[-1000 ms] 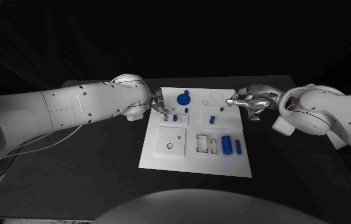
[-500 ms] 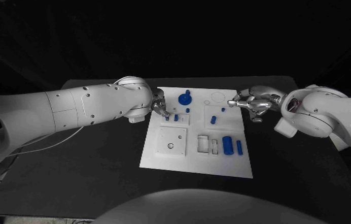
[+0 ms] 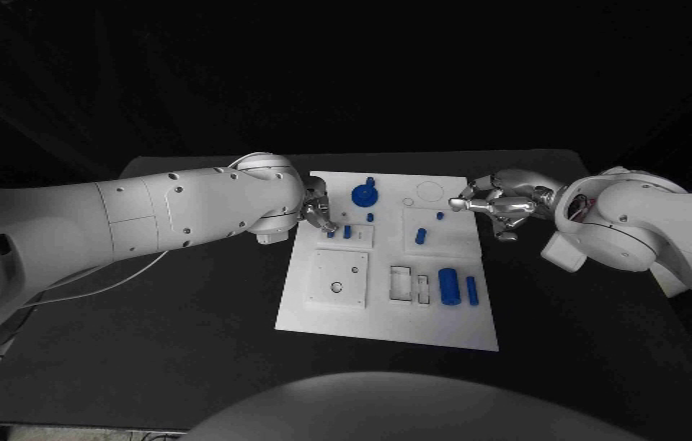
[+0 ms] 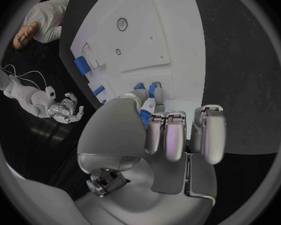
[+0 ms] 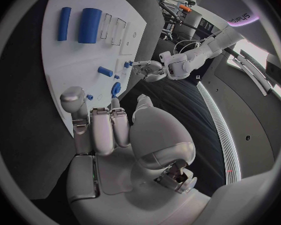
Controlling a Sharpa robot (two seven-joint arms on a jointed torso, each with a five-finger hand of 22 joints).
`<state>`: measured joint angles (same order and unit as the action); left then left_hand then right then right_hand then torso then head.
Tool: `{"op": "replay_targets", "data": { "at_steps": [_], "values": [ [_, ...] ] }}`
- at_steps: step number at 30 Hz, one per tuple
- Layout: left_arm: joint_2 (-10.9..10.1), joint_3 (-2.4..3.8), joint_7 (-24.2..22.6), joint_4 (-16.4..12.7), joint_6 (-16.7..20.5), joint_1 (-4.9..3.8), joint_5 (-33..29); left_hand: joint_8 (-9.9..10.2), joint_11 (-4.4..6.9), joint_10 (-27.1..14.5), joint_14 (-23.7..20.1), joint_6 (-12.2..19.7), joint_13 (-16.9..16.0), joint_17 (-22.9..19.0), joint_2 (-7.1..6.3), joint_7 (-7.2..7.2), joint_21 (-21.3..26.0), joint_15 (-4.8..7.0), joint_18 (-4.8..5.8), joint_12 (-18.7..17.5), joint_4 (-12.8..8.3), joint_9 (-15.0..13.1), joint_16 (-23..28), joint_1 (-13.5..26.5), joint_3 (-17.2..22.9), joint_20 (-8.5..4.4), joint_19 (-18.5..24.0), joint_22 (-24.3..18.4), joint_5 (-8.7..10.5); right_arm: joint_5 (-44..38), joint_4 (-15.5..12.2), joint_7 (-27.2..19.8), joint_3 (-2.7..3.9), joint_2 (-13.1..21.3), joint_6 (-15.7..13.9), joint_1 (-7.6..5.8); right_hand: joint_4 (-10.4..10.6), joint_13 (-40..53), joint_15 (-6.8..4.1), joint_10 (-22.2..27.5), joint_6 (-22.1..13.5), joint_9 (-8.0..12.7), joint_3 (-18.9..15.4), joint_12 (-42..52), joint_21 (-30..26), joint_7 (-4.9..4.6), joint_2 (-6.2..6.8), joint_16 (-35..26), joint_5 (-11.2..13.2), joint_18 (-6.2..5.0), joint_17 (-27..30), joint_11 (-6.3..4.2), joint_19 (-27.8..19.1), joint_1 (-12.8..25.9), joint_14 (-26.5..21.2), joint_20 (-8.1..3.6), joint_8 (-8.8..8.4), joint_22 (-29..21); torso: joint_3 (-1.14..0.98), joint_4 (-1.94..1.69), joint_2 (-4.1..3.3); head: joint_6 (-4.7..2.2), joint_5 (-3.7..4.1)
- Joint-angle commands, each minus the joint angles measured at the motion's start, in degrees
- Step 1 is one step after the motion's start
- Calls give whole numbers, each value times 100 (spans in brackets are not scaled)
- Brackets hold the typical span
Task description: Assemble the parts on the task board
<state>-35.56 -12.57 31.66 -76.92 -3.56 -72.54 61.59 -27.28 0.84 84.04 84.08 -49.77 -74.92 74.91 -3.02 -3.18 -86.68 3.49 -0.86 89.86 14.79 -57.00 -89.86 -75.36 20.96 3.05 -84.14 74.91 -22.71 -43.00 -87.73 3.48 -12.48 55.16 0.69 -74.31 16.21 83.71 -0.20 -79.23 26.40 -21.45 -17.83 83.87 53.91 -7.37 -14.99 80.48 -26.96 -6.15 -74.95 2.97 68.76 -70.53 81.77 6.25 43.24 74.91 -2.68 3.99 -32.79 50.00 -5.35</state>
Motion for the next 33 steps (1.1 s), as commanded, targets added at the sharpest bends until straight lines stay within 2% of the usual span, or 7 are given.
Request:
{"op": "replay_targets", "data": {
  "at_steps": [1,33],
  "values": [
    [13,0,14,-5,3,4,37,-16,38,596,592,-28,-1508,1509,36,58,40,27,-34,14,6,2,-14,-7,41,-35,-284,1254,18,-10,-3,-14,-1,-4,86,6,5,-401,-12,2,33,6,26,-34,-33,-5,-7,-36,-22,-114,-455,-36,-42,-66,-45,-13,-39,526,-2,-2,3,0,-4],
    [14,-6,69,63,-9,26,126,-8,36,596,592,-12,-1508,1509,37,55,64,24,-42,14,-10,1,-14,-9,87,-33,-266,1240,20,-5,0,-22,-1,1,81,17,4,-409,-11,12,33,8,27,-41,-52,-6,1,-45,-28,-116,-445,-36,-53,-73,-55,-11,-48,523,-3,0,-1,0,-10]
  ]
}}
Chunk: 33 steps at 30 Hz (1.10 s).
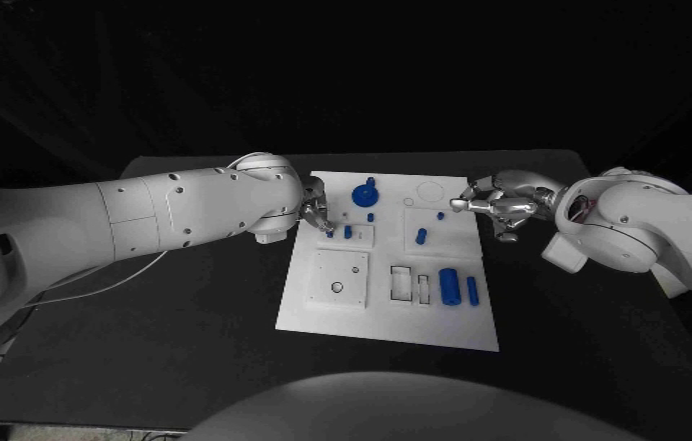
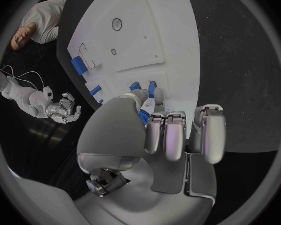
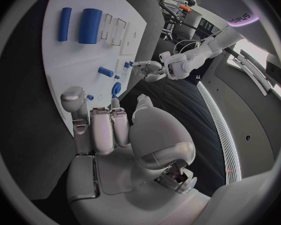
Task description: Assemble the parts on the task board
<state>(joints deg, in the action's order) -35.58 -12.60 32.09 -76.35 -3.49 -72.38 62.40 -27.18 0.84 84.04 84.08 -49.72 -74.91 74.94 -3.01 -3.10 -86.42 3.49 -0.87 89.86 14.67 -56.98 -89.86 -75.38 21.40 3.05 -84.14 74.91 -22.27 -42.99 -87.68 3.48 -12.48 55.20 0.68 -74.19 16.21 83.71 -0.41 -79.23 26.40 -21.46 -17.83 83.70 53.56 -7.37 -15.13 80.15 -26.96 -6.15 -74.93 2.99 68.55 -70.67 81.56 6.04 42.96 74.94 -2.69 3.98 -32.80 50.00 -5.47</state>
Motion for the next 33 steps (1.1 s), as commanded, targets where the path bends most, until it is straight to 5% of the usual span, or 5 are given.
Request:
{"op": "replay_targets", "data": {
  "at_steps": [1,23,26,33],
  "values": [
    [18,-4,24,7,-21,12,40,-17,36,596,592,-17,-1509,1506,35,47,39,24,-41,14,2,-1,-14,-7,44,-33,-265,1240,-24,-6,-5,-22,-1,-4,81,5,4,-409,10,12,34,8,27,-24,-16,-6,16,-12,-28,-116,-447,-38,-32,-58,-34,10,-20,520,-1,2,1,0,2],
    [32,-18,36,48,-131,63,109,-9,28,596,592,12,-1509,1506,-4,39,78,17,-52,14,-65,-11,-14,-17,120,-27,-235,1218,2,-2,-1,-39,-1,-6,64,8,3,-410,11,13,35,9,29,-24,-20,-6,17,-14,-30,-116,-445,-37,-34,-61,-36,10,-23,519,0,4,3,0,16],
    [38,-19,27,54,-126,70,121,15,14,596,592,35,-1509,1506,-8,23,87,5,-53,14,-66,-6,-14,61,138,-16,-231,1217,253,-1,1,-40,-1,-7,65,9,3,-414,11,18,36,9,31,-27,-31,-7,18,-19,-32,-118,-440,-37,-40,-63,-41,10,-24,517,2,6,2,0,16],
    [50,-21,7,64,-120,79,87,344,-68,596,592,117,-1509,1506,35,-93,108,-60,-55,14,177,239,-14,666,-272,42,-224,1217,1204,4,12,-36,-1,-5,71,13,3,-414,11,18,36,9,31,-27,-31,-7,18,-19,-32,-118,-440,-37,-40,-63,-41,10,-24,517,2,6,1,0,23]
  ]
}}
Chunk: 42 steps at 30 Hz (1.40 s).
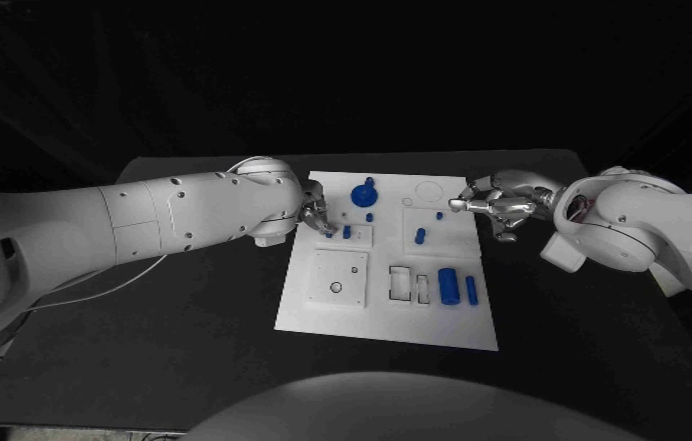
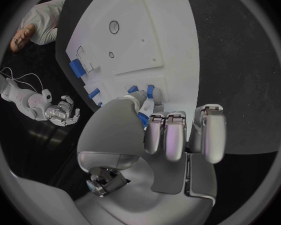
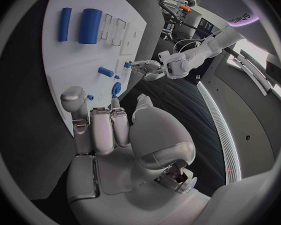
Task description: Assemble the parts on the task board
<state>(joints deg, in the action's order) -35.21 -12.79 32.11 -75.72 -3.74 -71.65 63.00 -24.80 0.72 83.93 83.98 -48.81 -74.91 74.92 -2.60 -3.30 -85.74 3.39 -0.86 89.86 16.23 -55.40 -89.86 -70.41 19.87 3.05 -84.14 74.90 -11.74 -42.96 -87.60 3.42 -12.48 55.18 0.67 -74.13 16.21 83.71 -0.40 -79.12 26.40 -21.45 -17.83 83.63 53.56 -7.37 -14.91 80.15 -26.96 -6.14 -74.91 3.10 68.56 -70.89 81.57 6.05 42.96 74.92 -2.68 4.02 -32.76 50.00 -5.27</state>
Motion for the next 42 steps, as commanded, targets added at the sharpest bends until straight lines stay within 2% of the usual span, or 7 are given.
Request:
{"op": "replay_targets", "data": {
  "at_steps": [1,21,28,32,35,40,42],
  "values": [
    [15,-2,2,5,-92,8,17,176,-69,607,602,40,-1509,1508,4,-93,44,-62,-56,14,28,136,-14,264,-193,50,-224,1217,204,4,6,-29,-1,-3,73,8,3,-416,10,9,36,9,31,-22,-38,-7,-4,-21,-33,-120,-440,-48,-45,-42,-43,10,-25,517,1,1,-2,0,4],
    [-228,17,-97,-51,541,3,180,702,-187,607,602,107,-1509,1508,-136,-225,22,-156,-47,14,53,580,-14,1197,-1312,144,-268,1256,892,18,-3,-46,-1,50,33,17,-12,-423,12,19,43,11,43,-27,-70,-9,8,-29,-45,-124,-431,-47,-62,-69,-53,12,-33,512,1,-6,-7,0,63],
    [-564,109,-1406,-282,1533,-190,12,884,-293,607,602,679,-1509,1508,-149,-360,102,-240,-64,14,34,598,-14,1092,-1588,212,-211,1223,746,14,-88,-76,-1,140,-19,17,-12,-418,12,14,46,11,41,-24,-71,-11,15,-24,-44,-124,-436,-46,-62,-70,-50,12,-33,512,-6,-12,-17,0,101],
    [-676,133,-3240,-367,2477,-316,-623,1147,-314,-1138,602,2024,-451,1508,-47,-360,481,-302,-163,-1194,-99,763,-14,118,-1597,267,142,1071,-59,12,-154,-92,-1,208,-42,17,-8,-409,12,4,55,10,36,-18,-62,-12,25,-17,-40,-122,-443,-44,-56,-67,-43,13,-32,515,-11,-20,-14,0,125],
    [-674,141,-4127,-395,3062,-362,-623,998,-360,-4013,602,2167,1322,1508,-6,-343,446,-336,-155,-3569,-146,854,-14,-695,-1400,300,134,1111,-448,10,-193,-112,-1,246,-56,17,-6,-406,12,1,59,9,34,-16,-59,-13,28,-15,-39,-122,-445,-44,-53,-66,-42,13,-31,516,-11,-22,-31,0,125],
    [-479,102,-4107,-256,3096,-384,997,707,-202,174,602,1207,-1141,1508,-29,-261,-131,-207,0,-353,-356,1277,-14,-1564,-1044,235,-346,1382,414,9,-214,-131,-1,271,-48,17,-4,-399,13,-6,63,9,32,-11,-47,-13,32,-7,-37,-119,-452,-44,-45,-64,-35,13,-31,520,-1,-26,-46,0,141],
    [-349,80,-3941,-164,2907,-357,1836,831,-124,607,602,699,-1509,1508,-131,-200,-333,-175,58,14,-245,1716,-14,-1609,-991,151,-512,1471,387,9,-211,-136,0,270,-41,17,-3,-398,13,-8,64,9,32,-11,-47,-13,33,-7,-36,-119,-452,-44,-45,-64,-35,13,-32,520,4,-23,-59,0,142]
  ]
}}
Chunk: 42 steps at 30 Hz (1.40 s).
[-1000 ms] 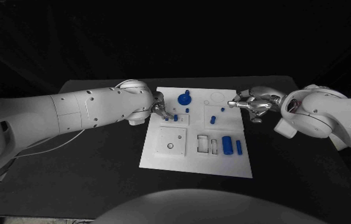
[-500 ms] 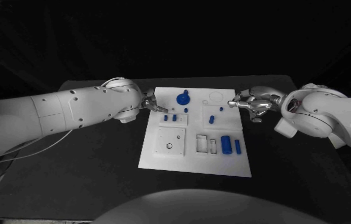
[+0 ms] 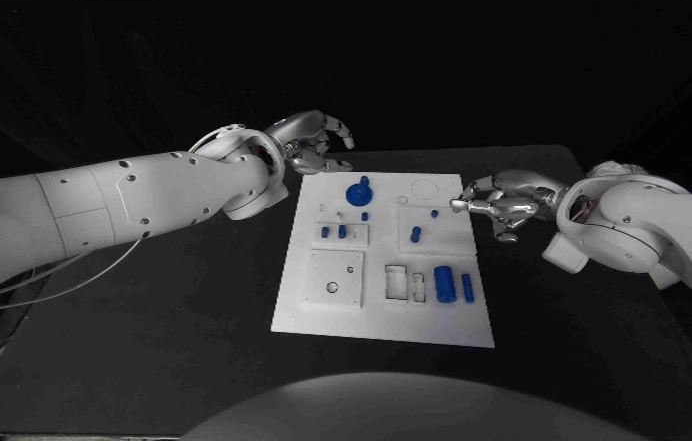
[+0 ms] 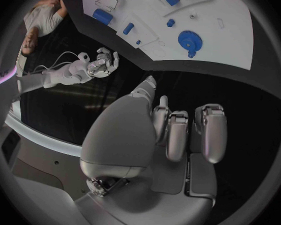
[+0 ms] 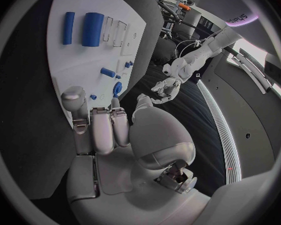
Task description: Assemble the parts on the task board
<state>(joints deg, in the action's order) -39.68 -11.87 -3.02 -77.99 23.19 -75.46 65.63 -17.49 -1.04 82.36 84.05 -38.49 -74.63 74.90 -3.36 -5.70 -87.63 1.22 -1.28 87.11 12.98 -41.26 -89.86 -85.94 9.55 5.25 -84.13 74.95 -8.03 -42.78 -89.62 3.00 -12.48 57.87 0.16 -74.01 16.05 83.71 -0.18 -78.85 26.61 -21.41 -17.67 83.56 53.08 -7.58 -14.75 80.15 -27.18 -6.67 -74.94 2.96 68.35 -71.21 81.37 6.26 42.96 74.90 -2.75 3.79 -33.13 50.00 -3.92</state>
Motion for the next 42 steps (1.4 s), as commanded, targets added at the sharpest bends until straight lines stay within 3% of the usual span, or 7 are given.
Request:
{"op": "replay_targets", "data": {
  "at_steps": [1,10,29,31,33,35,42],
  "values": [
    [194,-22,-288,127,67,61,2080,392,57,764,595,-642,-1537,1510,-146,86,-234,116,127,289,206,838,-14,-82,104,-126,-584,1504,-2,-9,-3,-101,-1,-5,14,5,13,-396,-9,-37,43,5,15,-2,2,7,17,-6,-14,-66,-451,-29,-24,-32,-13,-8,-32,522,12,5,-26,0,10],
    [731,-33,243,582,-499,277,2915,861,71,764,595,-1342,-1537,1510,-420,72,-237,126,128,289,160,1724,-14,-154,220,-135,-587,1505,-801,-10,39,-196,-1,-57,6,32,14,-415,-9,-16,32,11,17,-14,-18,6,21,-10,-18,-69,-445,-28,-34,-36,-18,-7,-45,518,42,28,-74,0,-6],
    [927,-24,437,815,-1196,352,2694,994,33,764,595,-1671,-1537,1510,-443,25,-237,69,128,289,47,2008,-14,-114,259,-84,-587,1505,-849,-9,122,-270,0,-143,-6,85,14,-453,-7,24,23,19,28,-38,-37,2,16,-17,-38,-72,-436,-26,-41,-48,-25,-6,-64,515,47,49,-72,0,9],
    [931,-25,314,814,-1023,367,2622,1070,52,-468,595,-1643,-340,1510,-452,65,-237,109,128,-1060,45,2092,-14,-107,351,-124,-587,1505,-680,-9,133,-278,0,-149,-15,92,14,-453,-7,24,23,19,28,-38,-37,2,16,-17,-38,-72,-436,-26,-41,-48,-25,-6,-64,515,47,46,-72,0,21],
    [921,-25,227,798,-844,378,2579,1189,59,-2427,595,-1489,1926,1510,-545,65,-237,174,128,-3960,136,2172,-14,-114,494,-164,-587,1505,-517,-8,140,-289,0,-153,-24,97,14,-454,-6,27,27,21,35,-39,-43,0,12,-15,-52,-73,-436,-24,-43,-53,-24,-5,-68,514,50,47,-78,0,19],
    [900,-26,183,777,-706,385,2553,1303,-38,-3345,595,-1350,2813,1510,-670,105,-216,161,122,-5325,288,2249,-14,-36,572,-126,-572,1497,-390,-8,145,-298,0,-155,-29,101,14,-454,-5,27,31,22,38,-39,-45,-1,11,-14,-59,-73,-437,-23,-43,-56,-24,-5,-69,514,54,48,-81,0,22],
    [819,-27,3,737,-444,393,2523,1365,-16,-3735,595,-1222,4222,1510,-773,210,462,194,-65,-6751,190,2471,-14,-43,485,-183,-159,1226,-321,-8,149,-300,0,-141,-33,108,13,-456,-4,29,39,22,41,-40,-50,-3,10,-13,-67,-73,-438,-22,-45,-60,-23,-4,-69,513,46,41,-79,0,33]
  ]
}}
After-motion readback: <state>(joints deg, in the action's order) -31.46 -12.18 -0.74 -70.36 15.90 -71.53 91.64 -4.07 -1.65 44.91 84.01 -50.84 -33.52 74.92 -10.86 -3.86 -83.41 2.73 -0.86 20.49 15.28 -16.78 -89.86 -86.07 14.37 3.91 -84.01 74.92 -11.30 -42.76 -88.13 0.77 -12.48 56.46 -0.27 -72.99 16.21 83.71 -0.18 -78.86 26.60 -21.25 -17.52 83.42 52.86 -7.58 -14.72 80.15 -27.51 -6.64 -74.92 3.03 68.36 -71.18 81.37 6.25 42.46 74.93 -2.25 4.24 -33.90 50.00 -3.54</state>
